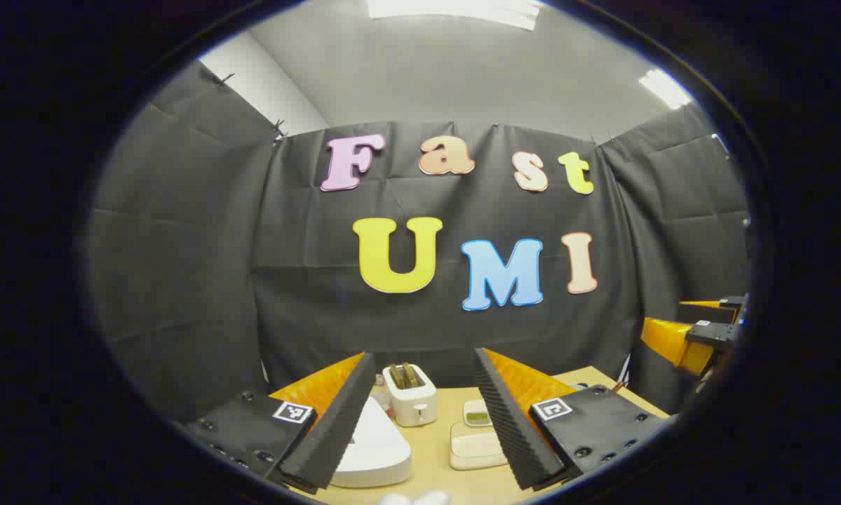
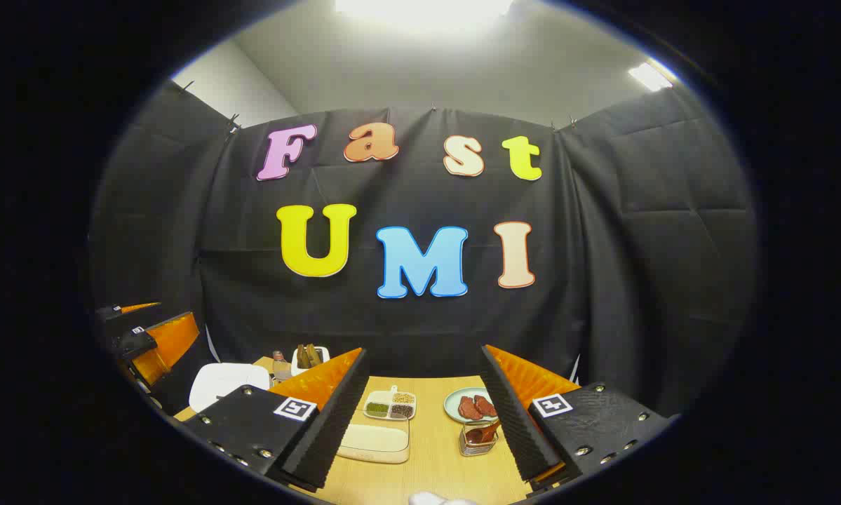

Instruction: Close the left gripper, press the button to open the rice cooker; take a wooden spoon from the chopstick holder with the right hand, scoop a spoonful of rice and pour it into the rice cooker, then put the wooden spoon back into the chopstick holder.

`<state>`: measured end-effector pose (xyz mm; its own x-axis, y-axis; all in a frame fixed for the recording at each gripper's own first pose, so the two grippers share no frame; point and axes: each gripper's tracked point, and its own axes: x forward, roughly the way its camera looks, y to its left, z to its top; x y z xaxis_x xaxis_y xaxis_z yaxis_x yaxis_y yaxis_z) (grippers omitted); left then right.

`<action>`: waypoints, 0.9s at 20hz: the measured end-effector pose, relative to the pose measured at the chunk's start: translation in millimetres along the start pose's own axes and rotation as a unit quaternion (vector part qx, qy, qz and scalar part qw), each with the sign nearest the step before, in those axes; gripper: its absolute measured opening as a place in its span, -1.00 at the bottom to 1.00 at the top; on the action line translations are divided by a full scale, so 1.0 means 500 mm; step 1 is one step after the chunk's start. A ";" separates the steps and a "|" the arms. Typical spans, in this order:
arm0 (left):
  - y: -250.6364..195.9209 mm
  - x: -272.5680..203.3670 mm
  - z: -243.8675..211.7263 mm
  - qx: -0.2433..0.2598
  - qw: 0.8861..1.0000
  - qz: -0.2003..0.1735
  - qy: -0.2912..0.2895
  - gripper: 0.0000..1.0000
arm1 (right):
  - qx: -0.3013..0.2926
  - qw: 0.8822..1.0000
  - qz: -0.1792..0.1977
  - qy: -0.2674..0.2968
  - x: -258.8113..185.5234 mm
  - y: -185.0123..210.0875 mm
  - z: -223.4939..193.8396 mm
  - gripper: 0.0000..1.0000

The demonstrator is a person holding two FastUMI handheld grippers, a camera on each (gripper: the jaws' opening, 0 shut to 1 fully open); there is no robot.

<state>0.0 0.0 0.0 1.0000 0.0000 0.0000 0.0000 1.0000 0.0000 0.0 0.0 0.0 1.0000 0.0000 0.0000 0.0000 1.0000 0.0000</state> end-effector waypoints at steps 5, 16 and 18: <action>0.004 0.008 -0.008 0.003 1.000 0.007 0.005 1.00 | -0.003 1.000 0.002 0.005 0.002 0.002 -0.003 0.93; 0.004 -0.006 0.001 0.016 1.000 0.008 -0.009 0.99 | -0.007 1.000 -0.010 -0.008 -0.013 -0.001 0.015 0.92; 0.006 -0.009 0.004 0.016 1.000 0.009 -0.012 0.99 | -0.011 1.000 -0.011 -0.007 -0.017 0.001 0.013 0.92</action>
<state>-4.7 3.1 2.1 0.9996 0.0176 0.0239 -0.0184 0.9993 0.0324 -8.3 0.4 6.6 0.9997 -0.0220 0.0138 0.0224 0.9995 -0.0225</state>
